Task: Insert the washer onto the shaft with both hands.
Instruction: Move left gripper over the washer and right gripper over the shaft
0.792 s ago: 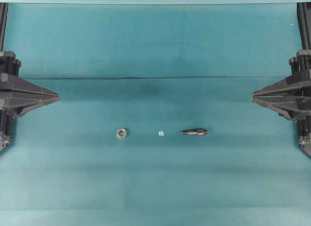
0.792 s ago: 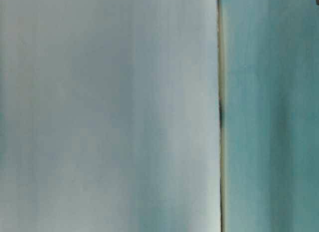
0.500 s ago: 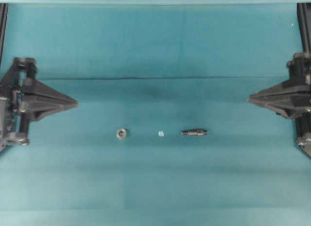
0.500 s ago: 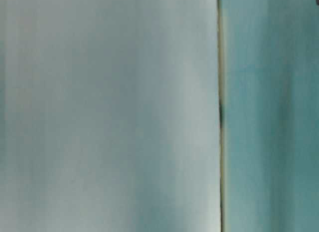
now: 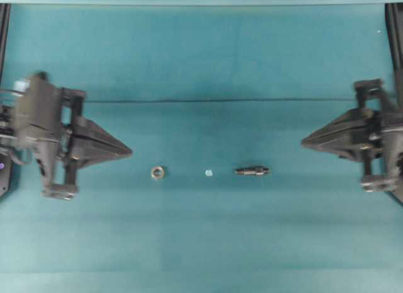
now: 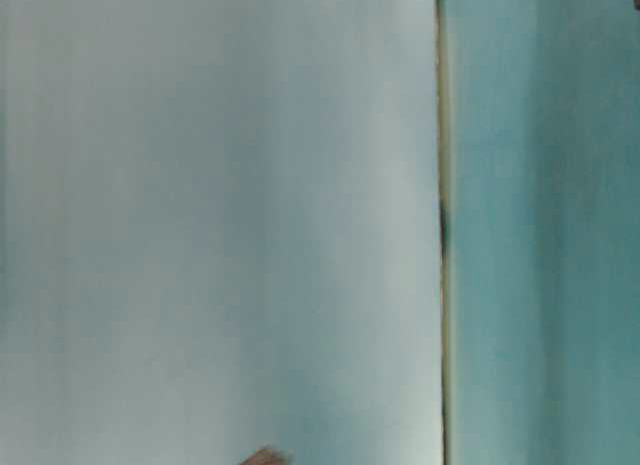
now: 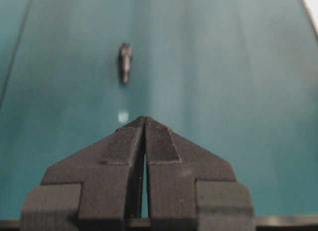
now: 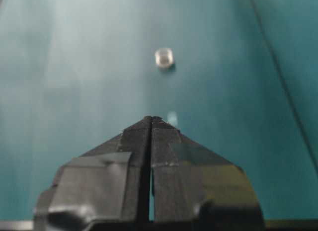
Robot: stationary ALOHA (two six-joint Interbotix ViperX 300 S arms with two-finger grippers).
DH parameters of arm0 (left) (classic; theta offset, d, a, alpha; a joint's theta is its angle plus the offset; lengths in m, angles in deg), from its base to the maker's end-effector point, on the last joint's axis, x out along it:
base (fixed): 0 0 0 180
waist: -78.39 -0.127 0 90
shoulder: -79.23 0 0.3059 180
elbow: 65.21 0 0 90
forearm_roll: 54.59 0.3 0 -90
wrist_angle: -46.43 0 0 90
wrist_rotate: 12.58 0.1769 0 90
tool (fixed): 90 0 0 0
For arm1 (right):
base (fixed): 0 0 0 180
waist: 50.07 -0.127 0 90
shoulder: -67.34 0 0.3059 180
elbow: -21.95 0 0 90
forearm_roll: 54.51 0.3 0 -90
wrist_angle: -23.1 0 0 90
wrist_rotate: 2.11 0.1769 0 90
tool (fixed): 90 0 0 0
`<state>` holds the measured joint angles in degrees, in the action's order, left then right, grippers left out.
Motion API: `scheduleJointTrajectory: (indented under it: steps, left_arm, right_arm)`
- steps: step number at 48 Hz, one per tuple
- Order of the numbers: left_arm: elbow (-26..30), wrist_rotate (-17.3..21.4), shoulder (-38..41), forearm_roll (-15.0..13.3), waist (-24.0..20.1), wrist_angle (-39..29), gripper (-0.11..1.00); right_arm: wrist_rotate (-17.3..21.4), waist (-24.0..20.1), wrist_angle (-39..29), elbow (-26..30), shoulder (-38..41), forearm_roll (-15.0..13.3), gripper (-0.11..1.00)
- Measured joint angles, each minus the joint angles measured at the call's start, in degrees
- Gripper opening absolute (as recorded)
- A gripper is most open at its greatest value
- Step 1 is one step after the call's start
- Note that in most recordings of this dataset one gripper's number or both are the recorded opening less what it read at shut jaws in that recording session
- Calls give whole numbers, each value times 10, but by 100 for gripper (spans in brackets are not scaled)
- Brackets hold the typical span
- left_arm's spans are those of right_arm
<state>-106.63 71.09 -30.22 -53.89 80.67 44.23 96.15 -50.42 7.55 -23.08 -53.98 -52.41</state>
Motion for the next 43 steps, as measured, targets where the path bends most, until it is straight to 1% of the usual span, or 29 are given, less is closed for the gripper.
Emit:
scheduleJointTrajectory:
  steps: [6, 12, 19, 23, 32, 40, 43]
  left_arm:
    - [31, 0, 44, 0, -1, -45, 2]
    - [67, -1, 91, -1, -3, -98, 2]
    - [105, 2, 155, -1, -6, -167, 2]
    - [128, 2, 192, 0, -6, -195, 2]
    - [164, 4, 247, 2, -8, -208, 2]
    - [174, 5, 275, 3, -17, -221, 2]
    - [174, 13, 277, 3, -19, -221, 2]
  right_arm:
    - [0, -1, -62, 39, 66, 0, -10]
    - [-1, -4, -105, 75, 141, 0, -10]
    - [0, -4, -140, 109, 209, -1, -10]
    - [-1, -4, -158, 125, 239, -3, -10]
    - [-4, -4, -186, 144, 284, -18, -10]
    - [-4, -4, -192, 146, 306, -21, -10]
    - [-4, -4, -191, 147, 311, -22, -10]
